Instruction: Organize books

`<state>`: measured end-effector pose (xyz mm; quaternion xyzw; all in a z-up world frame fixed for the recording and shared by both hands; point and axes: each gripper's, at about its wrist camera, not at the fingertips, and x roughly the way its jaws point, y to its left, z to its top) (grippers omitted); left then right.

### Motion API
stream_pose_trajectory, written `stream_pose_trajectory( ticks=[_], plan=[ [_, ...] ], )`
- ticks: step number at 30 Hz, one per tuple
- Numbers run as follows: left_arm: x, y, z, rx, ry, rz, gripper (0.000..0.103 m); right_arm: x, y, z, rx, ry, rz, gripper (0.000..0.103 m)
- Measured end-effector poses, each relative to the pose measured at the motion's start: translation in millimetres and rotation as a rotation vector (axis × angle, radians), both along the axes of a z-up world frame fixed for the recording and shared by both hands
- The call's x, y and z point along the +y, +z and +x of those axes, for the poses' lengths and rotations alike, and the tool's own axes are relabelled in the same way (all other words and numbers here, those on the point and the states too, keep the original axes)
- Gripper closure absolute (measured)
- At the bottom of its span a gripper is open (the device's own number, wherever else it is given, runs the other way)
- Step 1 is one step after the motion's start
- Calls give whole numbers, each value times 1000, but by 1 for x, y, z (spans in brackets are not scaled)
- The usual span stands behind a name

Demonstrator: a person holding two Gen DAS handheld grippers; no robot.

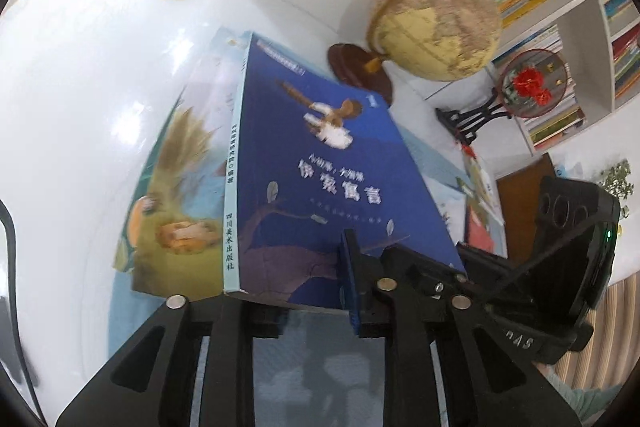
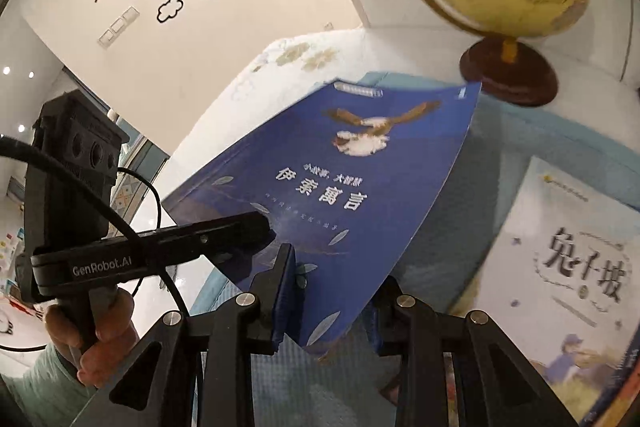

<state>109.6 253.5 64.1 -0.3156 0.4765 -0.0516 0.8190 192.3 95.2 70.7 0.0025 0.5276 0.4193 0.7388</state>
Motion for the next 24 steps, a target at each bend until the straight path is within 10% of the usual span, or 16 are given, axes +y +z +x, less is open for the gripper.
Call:
stream_pose_trajectory(
  ticks=[17, 24],
  plan=[
    [57, -17, -49, 70, 144, 32, 82, 39, -25, -5, -55, 86, -146, 71],
    [79, -5, -25, 12, 185, 99, 81, 67, -30, -23, -213, 214, -265, 43]
  ],
)
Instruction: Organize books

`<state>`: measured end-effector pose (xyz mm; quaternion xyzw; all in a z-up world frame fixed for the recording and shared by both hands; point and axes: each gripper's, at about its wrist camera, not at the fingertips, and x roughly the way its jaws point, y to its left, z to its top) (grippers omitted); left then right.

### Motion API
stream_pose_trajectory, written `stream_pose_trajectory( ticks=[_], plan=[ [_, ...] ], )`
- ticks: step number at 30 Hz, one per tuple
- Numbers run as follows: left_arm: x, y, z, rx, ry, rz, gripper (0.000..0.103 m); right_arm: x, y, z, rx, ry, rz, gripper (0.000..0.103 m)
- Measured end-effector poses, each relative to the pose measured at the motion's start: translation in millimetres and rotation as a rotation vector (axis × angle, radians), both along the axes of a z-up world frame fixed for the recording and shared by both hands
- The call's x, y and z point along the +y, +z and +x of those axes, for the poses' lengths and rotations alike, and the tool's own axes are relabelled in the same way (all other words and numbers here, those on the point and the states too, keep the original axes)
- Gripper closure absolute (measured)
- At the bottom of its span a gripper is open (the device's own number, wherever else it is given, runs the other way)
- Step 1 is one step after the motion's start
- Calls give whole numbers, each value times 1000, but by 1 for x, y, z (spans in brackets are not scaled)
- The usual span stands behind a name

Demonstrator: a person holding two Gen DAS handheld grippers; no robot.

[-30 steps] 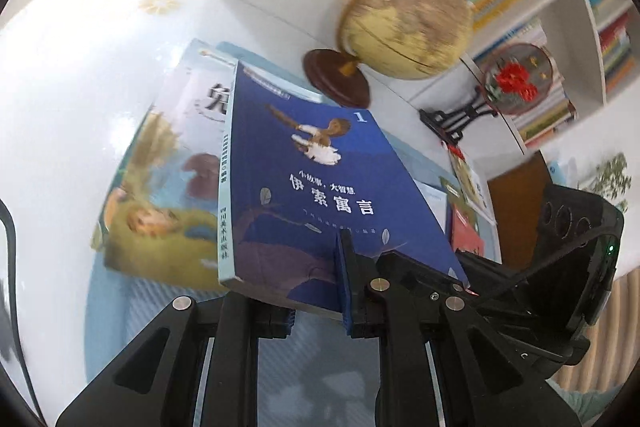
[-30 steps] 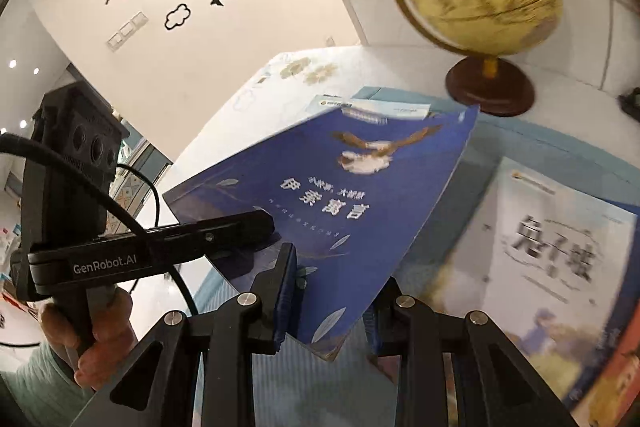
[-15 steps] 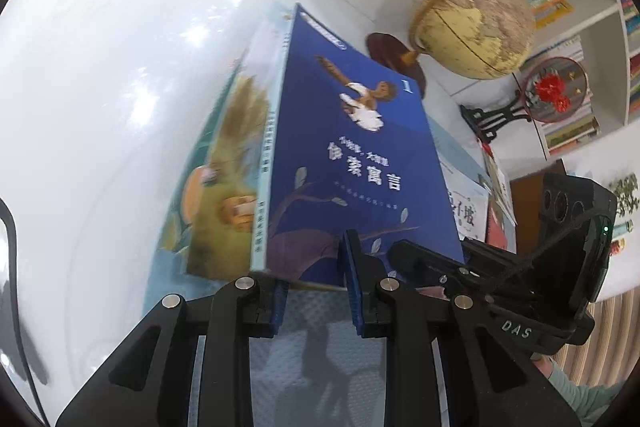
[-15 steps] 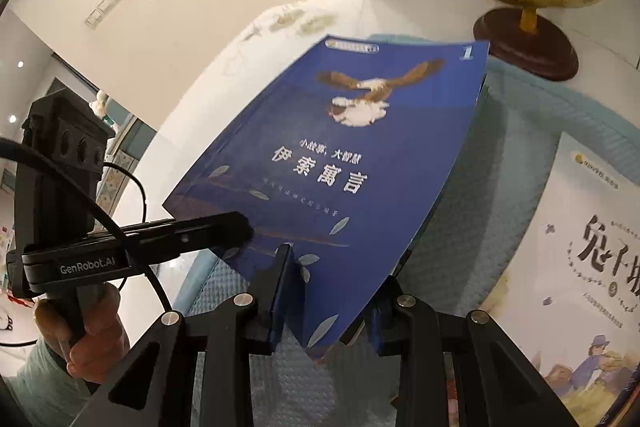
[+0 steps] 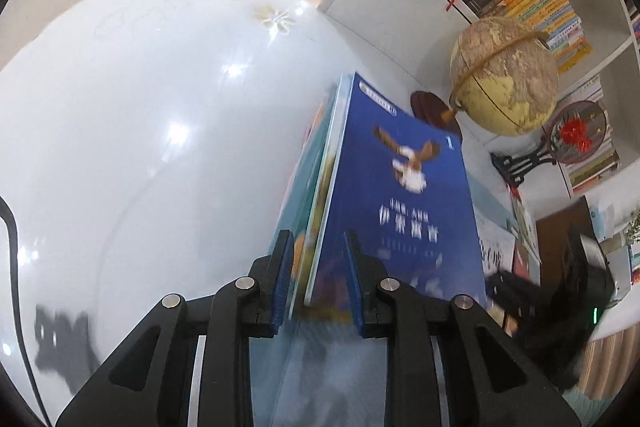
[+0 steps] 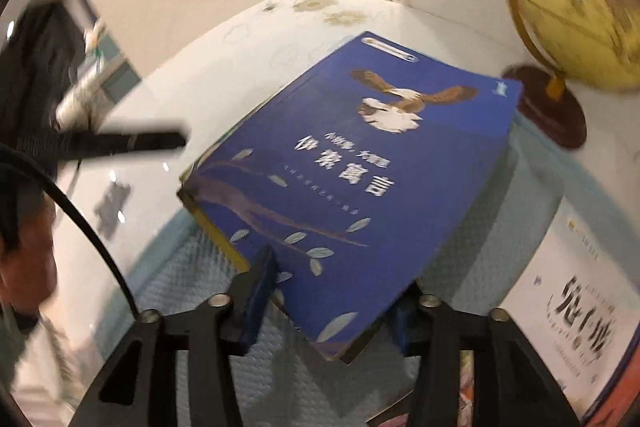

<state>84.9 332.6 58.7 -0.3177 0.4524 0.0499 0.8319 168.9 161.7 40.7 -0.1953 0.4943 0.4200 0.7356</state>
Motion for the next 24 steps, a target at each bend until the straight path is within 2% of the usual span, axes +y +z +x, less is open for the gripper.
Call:
stream_pose_trajectory(
  ticks=[1, 3, 6, 10, 12, 15, 18, 20, 22, 24],
  plan=[
    [0, -3, 8, 3, 2, 1, 81, 2, -1, -1, 7, 18, -14, 39],
    [3, -11, 22, 11, 9, -7, 81, -2, 1, 0, 46, 31, -42, 39],
    [4, -22, 41, 34, 22, -12, 81, -30, 6, 8, 152, -10, 5, 39],
    [3, -25, 45, 28, 25, -18, 79, -80, 8, 46, 249, -235, 93, 39],
    [3, -26, 47, 28, 33, -33, 79, -91, 4, 67, 229, -337, 74, 39],
    [3, -26, 47, 31, 38, -37, 79, -85, -15, 86, 254, -396, -13, 39],
    [1, -25, 44, 35, 31, -26, 78, -75, -25, 85, 245, -403, -77, 39],
    [0, -27, 42, 34, 35, -40, 78, -69, -24, 80, 208, -399, -104, 39],
    [2, -29, 39, 31, 50, -67, 77, -64, -24, 75, 227, -403, -102, 40],
    [5, -30, 36, 28, 70, -80, 78, -56, -22, 71, 224, -398, -112, 46]
  ],
)
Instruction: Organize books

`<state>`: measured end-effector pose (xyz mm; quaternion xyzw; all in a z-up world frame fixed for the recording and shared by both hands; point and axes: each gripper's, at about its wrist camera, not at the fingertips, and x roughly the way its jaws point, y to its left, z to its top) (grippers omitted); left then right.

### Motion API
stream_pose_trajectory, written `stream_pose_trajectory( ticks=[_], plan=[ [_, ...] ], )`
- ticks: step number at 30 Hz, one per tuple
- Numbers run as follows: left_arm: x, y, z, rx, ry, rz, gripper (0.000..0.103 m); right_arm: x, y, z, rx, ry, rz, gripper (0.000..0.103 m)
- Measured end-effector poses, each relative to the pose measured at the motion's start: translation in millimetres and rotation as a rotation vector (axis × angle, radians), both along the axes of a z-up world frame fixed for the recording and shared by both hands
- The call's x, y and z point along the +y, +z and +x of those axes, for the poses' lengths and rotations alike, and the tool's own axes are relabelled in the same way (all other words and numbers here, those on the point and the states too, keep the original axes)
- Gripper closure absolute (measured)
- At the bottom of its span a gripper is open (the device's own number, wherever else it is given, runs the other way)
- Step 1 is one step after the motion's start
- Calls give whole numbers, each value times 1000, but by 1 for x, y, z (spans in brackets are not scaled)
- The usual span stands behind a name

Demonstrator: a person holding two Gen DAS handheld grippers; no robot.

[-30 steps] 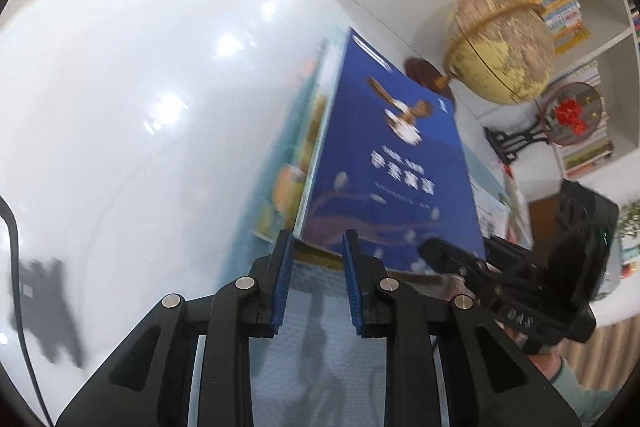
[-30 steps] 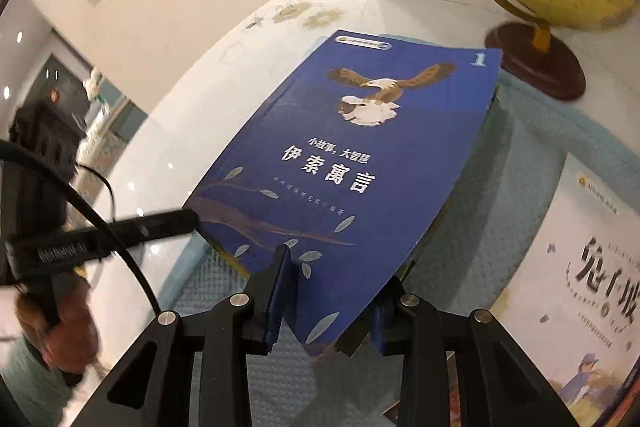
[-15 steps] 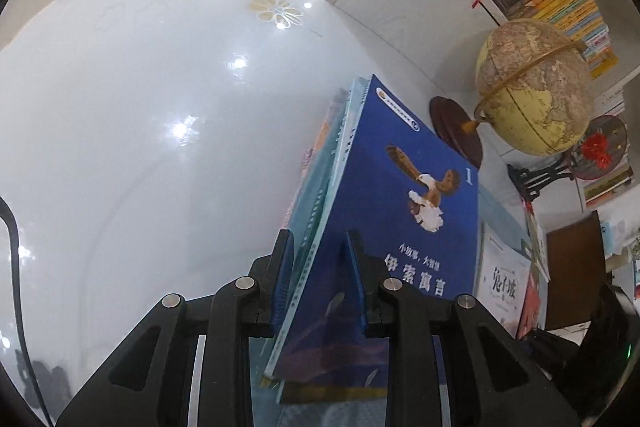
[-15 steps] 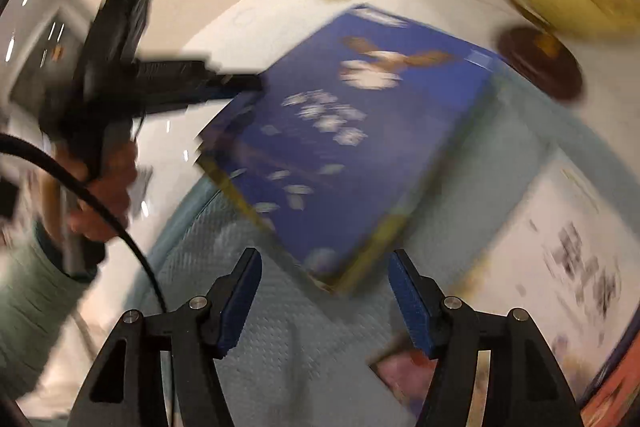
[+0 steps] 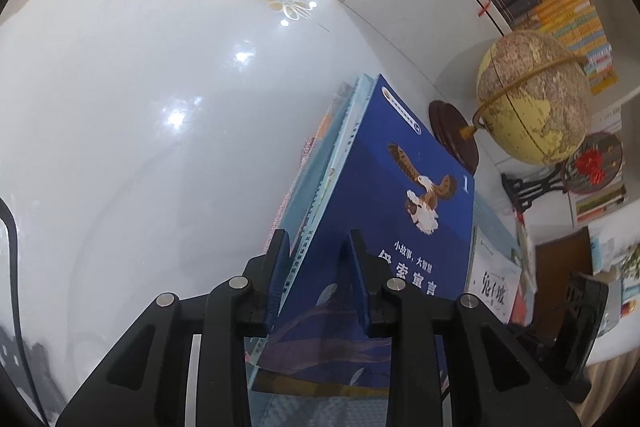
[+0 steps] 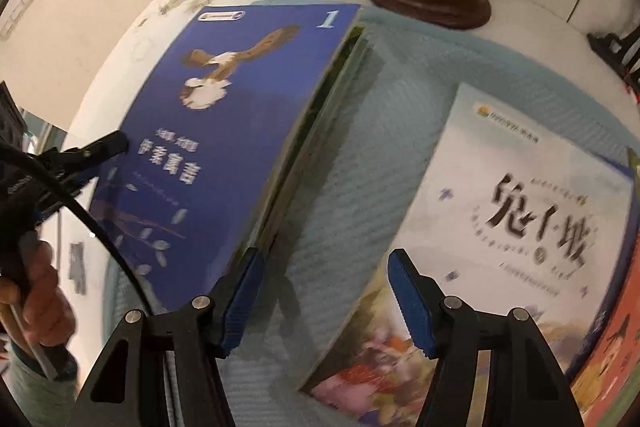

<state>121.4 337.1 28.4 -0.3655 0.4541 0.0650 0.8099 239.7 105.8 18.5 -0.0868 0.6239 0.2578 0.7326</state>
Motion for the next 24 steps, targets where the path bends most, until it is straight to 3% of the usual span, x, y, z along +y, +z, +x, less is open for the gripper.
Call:
stream_pose_trajectory(
  ticks=[4, 7, 9, 11, 14, 17, 19, 21, 24],
  plan=[
    [-3, 2, 0, 14, 7, 22, 77, 7, 3, -5, -49, 32, -35, 46],
    [-10, 13, -1, 17, 10, 81, 78, -20, 6, -4, 15, 3, 49, 46],
    [-21, 29, -5, -8, -3, 142, 78, -38, 14, -7, -1, -25, 81, 46],
    [-37, 41, -3, -19, -65, 174, 78, -60, 23, -11, -48, -43, 88, 46],
    [-86, 59, 4, -57, -233, 198, 78, -103, 31, -26, -63, -123, 105, 46],
    [-154, 64, 16, -89, -427, 108, 77, -151, 31, -31, -61, -250, 129, 45],
    [-189, 56, 25, -59, -514, 92, 76, -177, 26, -34, -47, -319, 132, 45],
    [-226, 41, 37, 11, -568, 156, 76, -199, 21, -36, -32, -381, 161, 45],
    [-247, 17, 47, 91, -537, 206, 76, -211, 14, -35, -32, -402, 194, 45]
  ],
)
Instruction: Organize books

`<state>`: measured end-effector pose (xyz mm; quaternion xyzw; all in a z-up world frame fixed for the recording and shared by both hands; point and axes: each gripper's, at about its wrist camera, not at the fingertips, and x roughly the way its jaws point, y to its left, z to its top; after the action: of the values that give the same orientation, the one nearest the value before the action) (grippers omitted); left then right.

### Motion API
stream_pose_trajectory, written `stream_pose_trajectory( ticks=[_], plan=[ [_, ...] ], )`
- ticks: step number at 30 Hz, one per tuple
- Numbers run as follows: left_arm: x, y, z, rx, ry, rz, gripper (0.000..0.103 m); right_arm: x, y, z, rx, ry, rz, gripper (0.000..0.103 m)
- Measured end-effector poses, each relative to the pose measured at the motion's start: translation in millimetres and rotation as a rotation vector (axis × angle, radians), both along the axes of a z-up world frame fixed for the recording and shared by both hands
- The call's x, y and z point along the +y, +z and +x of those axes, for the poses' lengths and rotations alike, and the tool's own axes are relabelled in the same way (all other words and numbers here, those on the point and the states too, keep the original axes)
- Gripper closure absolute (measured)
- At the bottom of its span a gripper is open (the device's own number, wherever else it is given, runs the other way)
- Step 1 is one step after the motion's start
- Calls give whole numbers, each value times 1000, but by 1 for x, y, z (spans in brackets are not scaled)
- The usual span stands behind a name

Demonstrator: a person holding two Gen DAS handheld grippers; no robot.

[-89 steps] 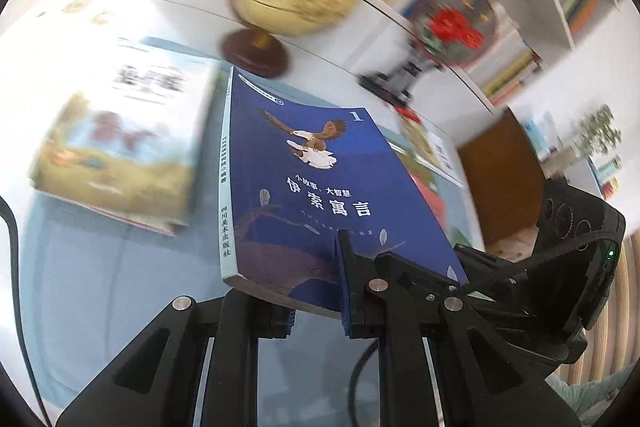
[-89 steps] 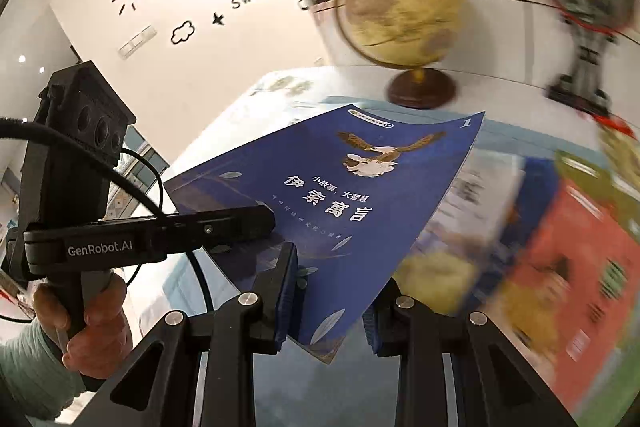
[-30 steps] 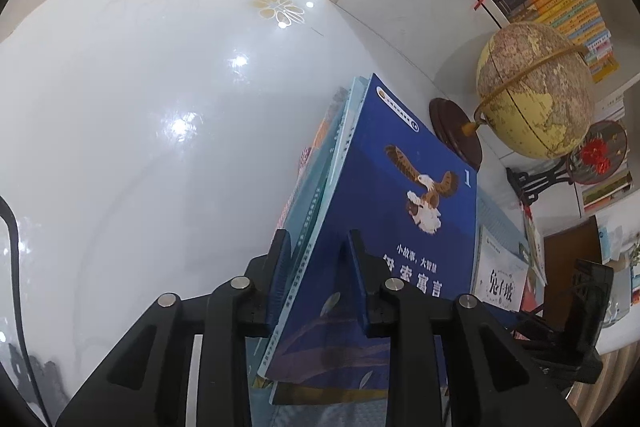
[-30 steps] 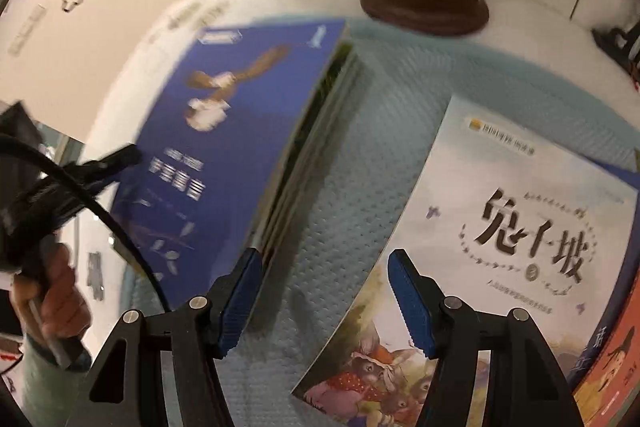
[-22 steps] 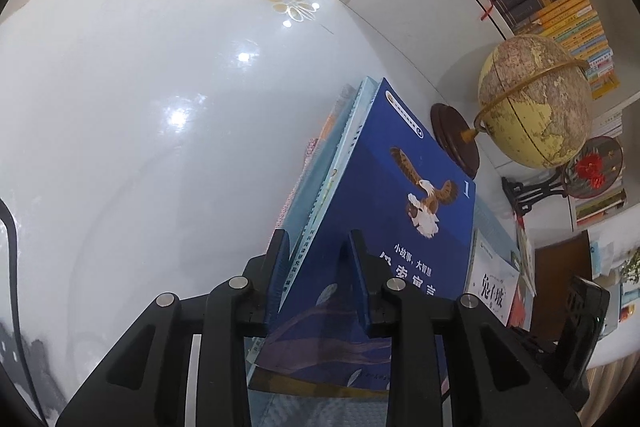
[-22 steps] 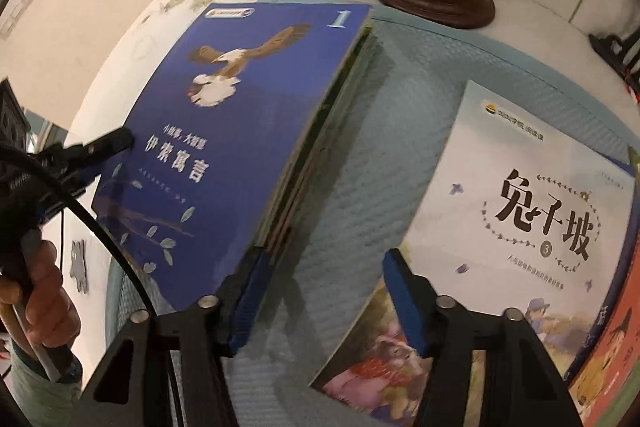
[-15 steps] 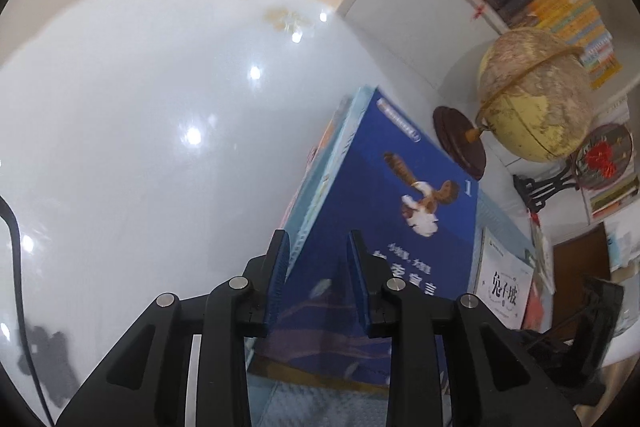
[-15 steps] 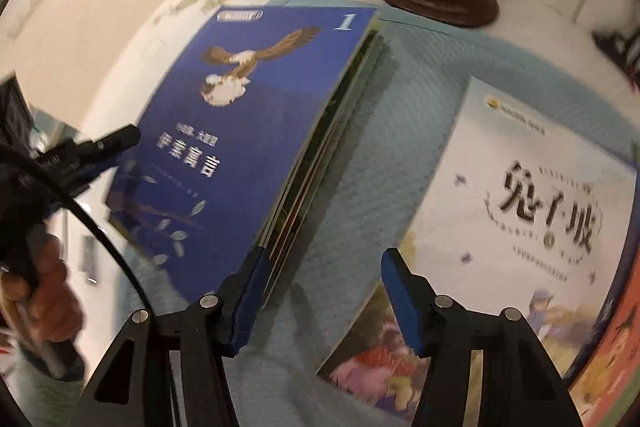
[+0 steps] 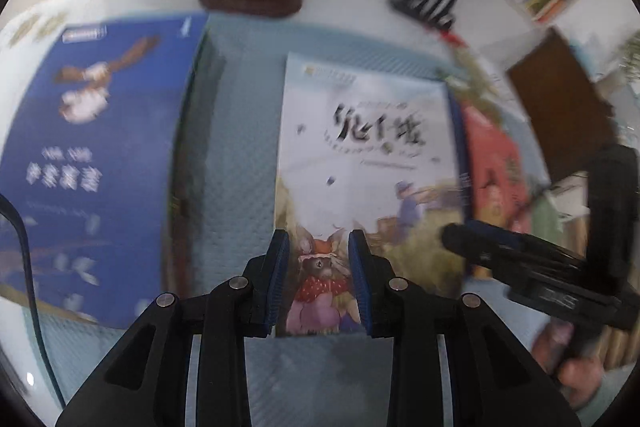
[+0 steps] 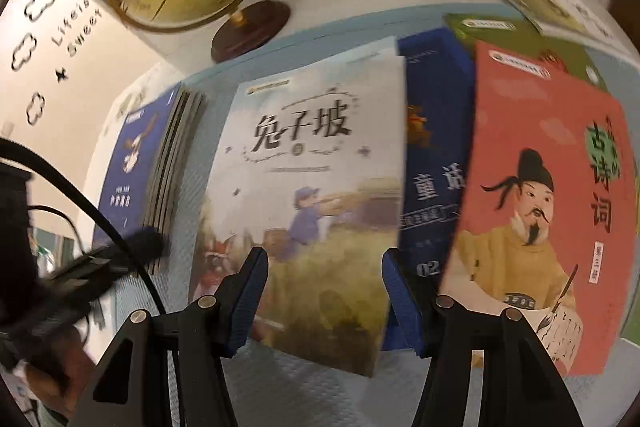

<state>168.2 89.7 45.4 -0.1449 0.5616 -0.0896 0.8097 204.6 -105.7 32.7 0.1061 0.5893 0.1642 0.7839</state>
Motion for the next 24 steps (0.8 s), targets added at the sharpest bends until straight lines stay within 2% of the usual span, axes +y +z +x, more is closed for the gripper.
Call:
stream_pose_trajectory(
  ticks=[3, 4, 6, 10, 11, 13, 14, 17, 19, 21, 24],
  plan=[
    [-12, -14, -1, 20, 13, 59, 76, -8, -7, 5, 11, -24, -12, 45],
    [-18, -14, -3, -3, 2, 86, 75, -11, -8, 3, 8, -32, 7, 45],
    [-25, -13, -6, 6, -4, 106, 75, -8, -6, 3, -4, -23, 35, 46],
    [-24, -16, -14, 34, -10, -2, 75, -1, -6, -4, -17, 42, 27, 49],
    [-24, -17, -17, 40, -3, -22, 75, -3, -5, -5, -9, 52, 43, 49],
    [-21, -20, -29, 71, 10, -129, 75, -1, -4, -11, 6, 98, 95, 55],
    [-23, -21, -35, 78, 18, -144, 75, 1, -3, -16, 9, 127, 106, 56],
    [-24, -11, -60, 27, 89, -85, 76, 17, -5, -33, -6, 221, 56, 57],
    [-20, 0, -64, -13, 123, -25, 76, 14, -12, -38, 27, 233, 41, 56],
    [-16, 13, -56, -72, 159, 56, 73, 7, -11, -39, 29, 223, 80, 56],
    [-12, 13, -23, -65, 156, 103, 66, -5, -12, -38, 53, 195, 111, 56]
  ],
)
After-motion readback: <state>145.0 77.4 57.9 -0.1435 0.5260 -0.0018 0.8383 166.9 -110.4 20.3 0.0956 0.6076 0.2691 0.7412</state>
